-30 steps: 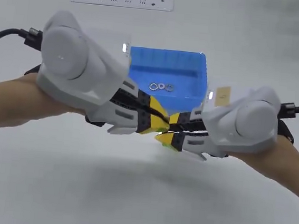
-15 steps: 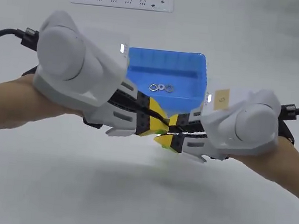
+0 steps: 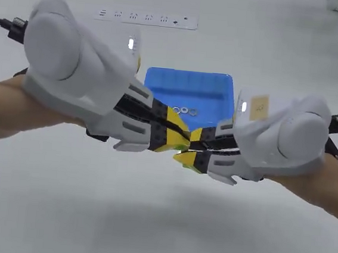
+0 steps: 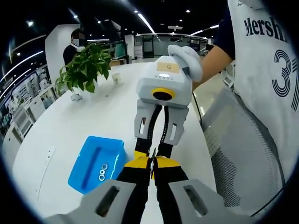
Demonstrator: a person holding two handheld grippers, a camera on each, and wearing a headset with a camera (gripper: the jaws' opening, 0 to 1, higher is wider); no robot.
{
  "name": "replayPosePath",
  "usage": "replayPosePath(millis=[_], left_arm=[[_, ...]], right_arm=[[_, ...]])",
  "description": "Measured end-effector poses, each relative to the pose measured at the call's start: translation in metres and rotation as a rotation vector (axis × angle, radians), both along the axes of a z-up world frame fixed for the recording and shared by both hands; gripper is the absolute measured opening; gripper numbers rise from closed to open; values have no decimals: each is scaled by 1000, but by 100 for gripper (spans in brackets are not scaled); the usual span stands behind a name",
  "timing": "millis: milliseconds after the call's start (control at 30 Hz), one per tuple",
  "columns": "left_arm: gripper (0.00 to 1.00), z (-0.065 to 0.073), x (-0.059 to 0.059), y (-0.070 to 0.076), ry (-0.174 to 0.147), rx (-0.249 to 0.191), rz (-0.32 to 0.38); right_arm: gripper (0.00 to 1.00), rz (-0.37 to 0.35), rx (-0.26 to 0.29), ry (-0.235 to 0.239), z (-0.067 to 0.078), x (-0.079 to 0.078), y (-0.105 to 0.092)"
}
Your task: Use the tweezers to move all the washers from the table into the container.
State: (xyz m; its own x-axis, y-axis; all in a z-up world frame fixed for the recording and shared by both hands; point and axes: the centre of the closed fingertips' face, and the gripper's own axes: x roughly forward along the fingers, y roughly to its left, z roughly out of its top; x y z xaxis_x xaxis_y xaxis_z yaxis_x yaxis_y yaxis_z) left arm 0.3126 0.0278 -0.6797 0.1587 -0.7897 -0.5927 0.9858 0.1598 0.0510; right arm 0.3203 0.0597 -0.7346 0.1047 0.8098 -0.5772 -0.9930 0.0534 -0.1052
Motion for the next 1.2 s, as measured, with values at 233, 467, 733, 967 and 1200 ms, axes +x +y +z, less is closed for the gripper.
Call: replayPosePath(millis=[233,467,733,967,1200], left_arm=[[7,14,5,0,-20,-14,4],[7,25,16,-2,-36,-32,7],[7,35,43,-6,-75,-49,9],[7,35,74,-3,-120,-32,-3],[7,25,91,0,-124,-25,-1]], right_arm=[[10,12,-5,-34,13,6,1],[10,19,-1,-60,23,19,2],[10,-14,14,-90,35,47,-1],[10,-31,22,-115,36,76,2],[10,-30,-5,-148,27,96,7]])
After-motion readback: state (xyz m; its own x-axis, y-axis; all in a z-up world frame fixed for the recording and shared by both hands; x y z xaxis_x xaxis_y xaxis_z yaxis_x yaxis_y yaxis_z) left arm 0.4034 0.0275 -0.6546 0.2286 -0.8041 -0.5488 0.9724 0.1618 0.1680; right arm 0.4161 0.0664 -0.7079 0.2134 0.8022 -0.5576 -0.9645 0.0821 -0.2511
